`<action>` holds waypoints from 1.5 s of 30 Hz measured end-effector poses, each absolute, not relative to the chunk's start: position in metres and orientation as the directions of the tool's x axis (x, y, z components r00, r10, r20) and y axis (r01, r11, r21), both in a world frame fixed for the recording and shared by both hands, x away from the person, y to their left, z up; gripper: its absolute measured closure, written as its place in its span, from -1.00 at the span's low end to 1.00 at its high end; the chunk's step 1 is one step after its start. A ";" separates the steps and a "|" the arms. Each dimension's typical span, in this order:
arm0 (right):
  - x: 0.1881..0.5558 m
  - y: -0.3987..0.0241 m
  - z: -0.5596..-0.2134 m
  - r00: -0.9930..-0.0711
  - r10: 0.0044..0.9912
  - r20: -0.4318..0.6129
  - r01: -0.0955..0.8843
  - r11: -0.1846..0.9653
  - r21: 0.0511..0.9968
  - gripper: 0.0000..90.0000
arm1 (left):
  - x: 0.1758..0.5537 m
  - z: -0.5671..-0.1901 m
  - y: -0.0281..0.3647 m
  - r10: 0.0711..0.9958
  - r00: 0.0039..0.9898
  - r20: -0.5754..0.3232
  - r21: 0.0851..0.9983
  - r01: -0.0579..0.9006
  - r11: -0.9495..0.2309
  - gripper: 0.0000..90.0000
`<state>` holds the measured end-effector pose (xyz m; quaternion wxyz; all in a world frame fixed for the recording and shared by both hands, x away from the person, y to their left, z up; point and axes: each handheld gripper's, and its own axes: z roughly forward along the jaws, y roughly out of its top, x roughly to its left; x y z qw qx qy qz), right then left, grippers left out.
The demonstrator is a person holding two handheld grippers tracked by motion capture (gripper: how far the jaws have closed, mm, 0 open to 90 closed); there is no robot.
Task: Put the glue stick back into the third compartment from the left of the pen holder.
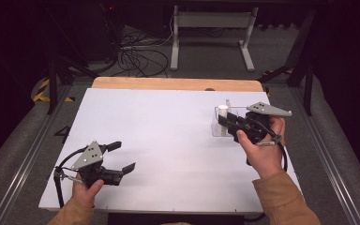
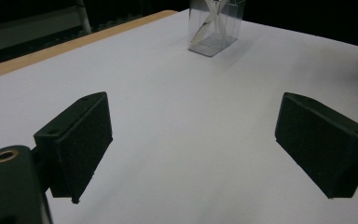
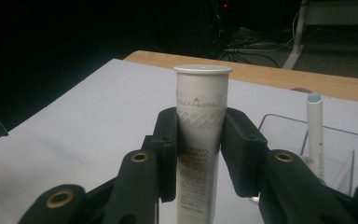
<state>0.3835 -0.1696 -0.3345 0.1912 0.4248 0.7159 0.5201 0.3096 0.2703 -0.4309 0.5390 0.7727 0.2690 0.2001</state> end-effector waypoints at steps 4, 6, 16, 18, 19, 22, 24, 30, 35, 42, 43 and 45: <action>0.384 -0.175 -0.331 -0.558 0.813 0.165 0.399 0.088 0.913 0.51 | 0.310 -0.431 0.270 0.631 0.775 0.019 0.940 0.200 -0.275 -0.74; 0.384 -0.177 -0.329 -0.554 0.817 0.162 0.393 0.084 0.916 0.51 | 0.310 -0.431 0.270 0.631 0.775 0.020 0.941 0.200 -0.275 -0.74; 0.391 -0.194 -0.320 -0.510 0.849 0.136 0.369 0.073 0.926 0.51 | 0.310 -0.431 0.270 0.632 0.775 0.019 0.941 0.199 -0.273 -0.74; 0.393 -0.198 -0.319 -0.496 0.859 0.127 0.365 0.073 0.928 0.51 | 0.310 -0.431 0.270 0.632 0.775 0.020 0.940 0.200 -0.275 -0.74; 0.394 -0.199 -0.319 -0.491 0.862 0.124 0.362 0.073 0.929 0.51 | 0.310 -0.431 0.270 0.631 0.775 0.020 0.941 0.199 -0.274 -0.74; 0.399 -0.206 -0.321 -0.470 0.875 0.114 0.359 0.071 0.931 0.51 | 0.310 -0.431 0.270 0.632 0.775 0.020 0.941 0.199 -0.274 -0.74; 0.401 -0.209 -0.322 -0.456 0.884 0.105 0.354 0.072 0.932 0.51 | 0.310 -0.431 0.270 0.632 0.774 0.016 0.941 0.203 -0.271 -0.74; 0.413 -0.218 -0.331 -0.434 0.897 0.080 0.344 0.083 0.935 0.51 | 0.310 -0.431 0.270 0.633 0.774 0.017 0.940 0.203 -0.273 -0.74; 0.422 -0.223 -0.340 -0.418 0.906 0.068 0.340 0.087 0.936 0.51 | 0.310 -0.431 0.270 0.633 0.774 0.021 0.941 0.199 -0.275 -0.74; 0.434 -0.230 -0.351 -0.396 0.917 0.049 0.324 0.090 0.942 0.51 | 0.309 -0.431 0.270 0.633 0.774 0.015 0.940 0.205 -0.272 -0.74; 0.436 -0.230 -0.353 -0.393 0.918 0.047 0.319 0.088 0.944 0.51 | 0.309 -0.431 0.270 0.633 0.774 0.015 0.940 0.205 -0.272 -0.74; 0.438 -0.231 -0.356 -0.389 0.920 0.044 0.317 0.089 0.944 0.51 | 0.310 -0.431 0.270 0.632 0.774 0.020 0.940 0.202 -0.276 -0.74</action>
